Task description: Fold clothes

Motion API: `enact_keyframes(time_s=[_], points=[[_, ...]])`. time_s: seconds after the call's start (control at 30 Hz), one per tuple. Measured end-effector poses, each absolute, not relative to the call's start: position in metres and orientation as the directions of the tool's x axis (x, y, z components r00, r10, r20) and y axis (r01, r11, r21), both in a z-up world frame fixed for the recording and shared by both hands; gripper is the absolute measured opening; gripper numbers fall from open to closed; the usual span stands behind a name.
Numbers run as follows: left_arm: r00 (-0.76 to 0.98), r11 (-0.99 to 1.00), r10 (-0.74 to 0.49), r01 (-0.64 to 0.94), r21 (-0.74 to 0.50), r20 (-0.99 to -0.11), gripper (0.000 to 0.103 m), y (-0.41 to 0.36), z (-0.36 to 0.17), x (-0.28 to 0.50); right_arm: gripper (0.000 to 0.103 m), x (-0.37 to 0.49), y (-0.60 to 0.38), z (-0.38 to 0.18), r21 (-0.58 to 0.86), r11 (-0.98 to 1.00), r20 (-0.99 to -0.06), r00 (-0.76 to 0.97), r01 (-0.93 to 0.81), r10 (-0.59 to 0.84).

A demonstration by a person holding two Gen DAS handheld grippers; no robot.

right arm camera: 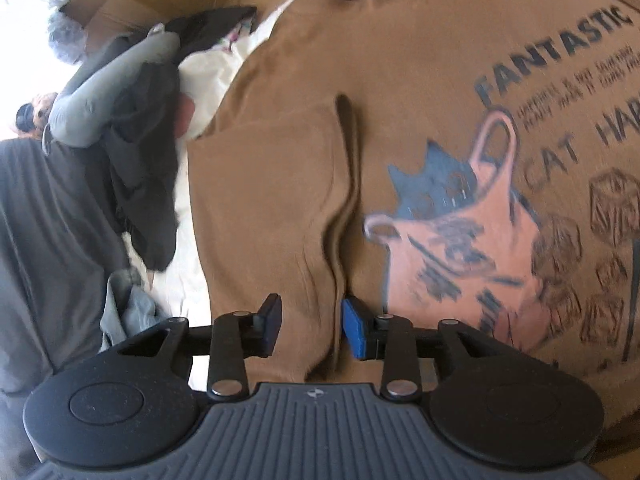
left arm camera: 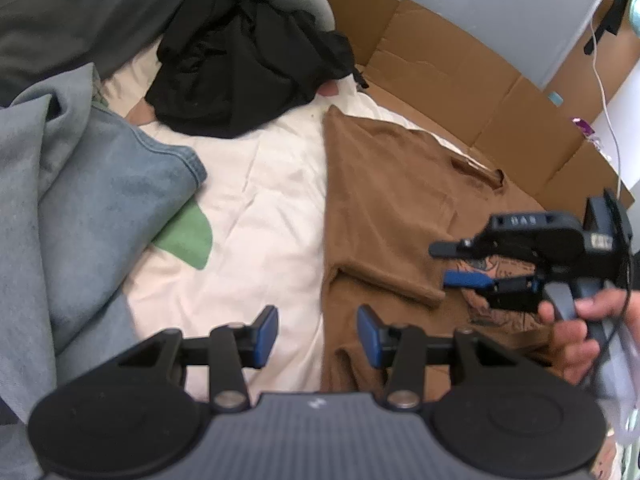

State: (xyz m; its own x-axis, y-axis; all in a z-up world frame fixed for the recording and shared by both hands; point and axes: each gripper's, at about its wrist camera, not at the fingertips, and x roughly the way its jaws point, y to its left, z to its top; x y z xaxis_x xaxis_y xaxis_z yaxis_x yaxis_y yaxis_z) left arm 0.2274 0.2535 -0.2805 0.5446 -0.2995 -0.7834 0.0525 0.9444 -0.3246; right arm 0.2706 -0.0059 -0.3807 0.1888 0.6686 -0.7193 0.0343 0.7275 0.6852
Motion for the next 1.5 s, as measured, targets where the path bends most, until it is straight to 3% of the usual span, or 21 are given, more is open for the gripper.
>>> enact_keyframes(time_s=[0.27,0.3,0.33,0.37,0.5,0.57,0.63,0.73,0.9,1.03,1.27,1.3,1.37,1.4,1.5], points=[[0.538,0.946,-0.299,0.058,-0.32,-0.788,0.046,0.252,-0.283,0.226,0.039,0.293,-0.003,-0.38,0.681,0.729,-0.719,0.251,0.067,0.648],[0.537,0.946,-0.299,0.058,-0.319,-0.789,0.046,0.252,-0.283,0.226,0.027,0.294,-0.003,-0.379,0.674,0.737,-0.723,0.257,0.059,0.641],[0.536,0.946,-0.299,0.058,-0.319,-0.789,0.046,0.252,-0.284,0.226,0.006,0.295,-0.002,-0.378,0.666,0.744,-0.728,0.262,0.051,0.634],[0.536,0.946,-0.299,0.058,-0.319,-0.79,0.046,0.252,-0.284,0.226,0.001,0.297,-0.002,-0.377,0.658,0.752,-0.733,0.267,0.042,0.626],[0.536,0.946,-0.297,0.054,-0.319,-0.79,0.047,0.254,-0.284,0.227,0.001,0.297,-0.005,-0.364,0.62,0.783,-0.727,0.346,-0.04,0.593],[0.535,0.945,-0.298,0.049,-0.323,-0.791,0.047,0.255,-0.284,0.227,0.005,0.299,-0.003,-0.366,0.577,0.815,-0.758,0.335,-0.057,0.56],[0.533,0.944,-0.299,0.047,-0.325,-0.791,0.047,0.255,-0.284,0.227,0.021,0.304,-0.004,-0.375,0.571,0.821,-0.782,0.287,-0.025,0.553],[0.53,0.947,-0.296,0.058,-0.315,-0.794,0.048,0.254,-0.285,0.226,0.031,0.311,-0.013,-0.375,0.599,0.8,-0.77,0.293,0.025,0.567],[0.528,0.948,-0.296,0.06,-0.313,-0.796,0.048,0.254,-0.285,0.226,0.035,0.323,-0.015,-0.368,0.56,0.828,-0.783,0.331,0.009,0.526],[0.528,0.948,-0.294,0.057,-0.312,-0.797,0.049,0.255,-0.286,0.226,0.045,0.331,-0.016,-0.363,0.543,0.84,-0.788,0.35,0.007,0.507],[0.529,0.95,-0.295,0.073,-0.304,-0.796,0.049,0.252,-0.285,0.225,0.044,0.346,-0.001,-0.366,0.524,0.848,-0.784,0.342,-0.084,0.518],[0.529,0.95,-0.294,0.07,-0.305,-0.796,0.049,0.252,-0.285,0.225,0.039,0.348,0.0,-0.366,0.521,0.848,-0.783,0.34,-0.098,0.52],[0.528,0.948,-0.295,0.062,-0.311,-0.796,0.049,0.253,-0.286,0.226,0.007,0.35,0.002,-0.36,0.511,0.848,-0.776,0.35,-0.14,0.525],[0.528,0.947,-0.297,0.059,-0.315,-0.796,0.049,0.252,-0.286,0.227,0.001,0.352,0.003,-0.357,0.499,0.851,-0.776,0.354,-0.163,0.522],[0.528,0.948,-0.301,0.073,-0.311,-0.794,0.049,0.249,-0.284,0.228,0.001,0.352,0.004,-0.345,0.455,0.864,-0.769,0.395,-0.214,0.503]])
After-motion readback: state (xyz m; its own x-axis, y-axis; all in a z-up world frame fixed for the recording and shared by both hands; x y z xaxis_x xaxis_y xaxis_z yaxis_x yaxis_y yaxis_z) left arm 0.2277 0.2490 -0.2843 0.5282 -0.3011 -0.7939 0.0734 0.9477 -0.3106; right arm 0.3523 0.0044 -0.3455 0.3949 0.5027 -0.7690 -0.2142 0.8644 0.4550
